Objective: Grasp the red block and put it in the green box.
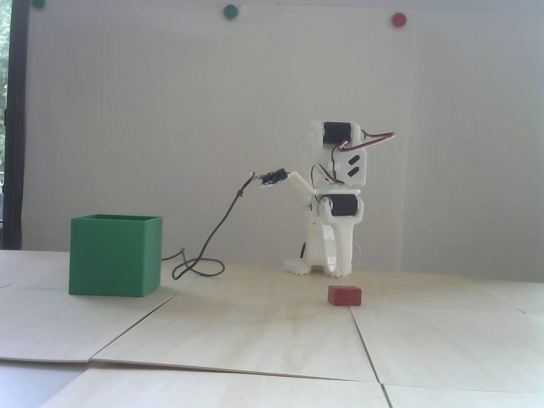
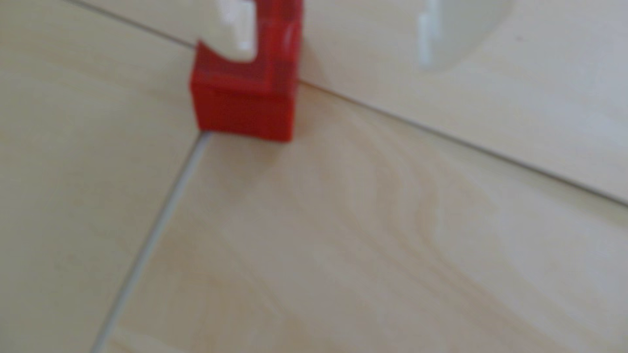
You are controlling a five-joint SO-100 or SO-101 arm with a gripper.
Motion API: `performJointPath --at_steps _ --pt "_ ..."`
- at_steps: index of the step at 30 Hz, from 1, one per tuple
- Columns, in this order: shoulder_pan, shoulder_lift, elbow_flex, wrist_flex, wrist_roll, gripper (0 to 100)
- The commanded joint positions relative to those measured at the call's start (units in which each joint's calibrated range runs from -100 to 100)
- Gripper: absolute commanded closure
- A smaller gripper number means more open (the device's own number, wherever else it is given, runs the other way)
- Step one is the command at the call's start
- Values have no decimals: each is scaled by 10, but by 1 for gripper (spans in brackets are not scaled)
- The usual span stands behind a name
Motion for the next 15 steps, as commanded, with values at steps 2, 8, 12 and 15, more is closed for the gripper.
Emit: performJointPath --at_steps 2,8,12,15 --pt "1 -78 35 -44 -3 83" --pt "9 -78 84 -73 -1 83" --pt "9 -78 90 -75 -2 83" --pt "9 -78 90 -76 -3 83"
